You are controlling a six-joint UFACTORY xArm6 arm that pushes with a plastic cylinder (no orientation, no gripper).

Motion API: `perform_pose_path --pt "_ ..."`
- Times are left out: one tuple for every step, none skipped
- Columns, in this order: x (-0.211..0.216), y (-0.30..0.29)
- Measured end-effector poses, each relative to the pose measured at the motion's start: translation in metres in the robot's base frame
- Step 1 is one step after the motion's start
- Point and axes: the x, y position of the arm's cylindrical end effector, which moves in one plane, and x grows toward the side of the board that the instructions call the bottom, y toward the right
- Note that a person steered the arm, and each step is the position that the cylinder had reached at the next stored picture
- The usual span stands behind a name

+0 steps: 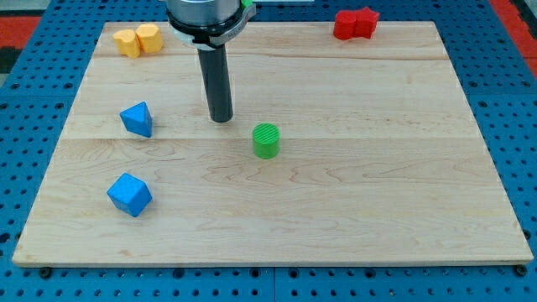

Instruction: Slide the blue triangle close to the blue cube

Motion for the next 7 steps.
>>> perform_pose_path --pt "0.000 0.000" --pt "-0.004 -0.015" --pt "-0.020 -0.047" --pt "-0.022 -0.082" --pt "-0.022 -0.128" --pt "-0.002 -0.110" --pt "0.026 -0.109"
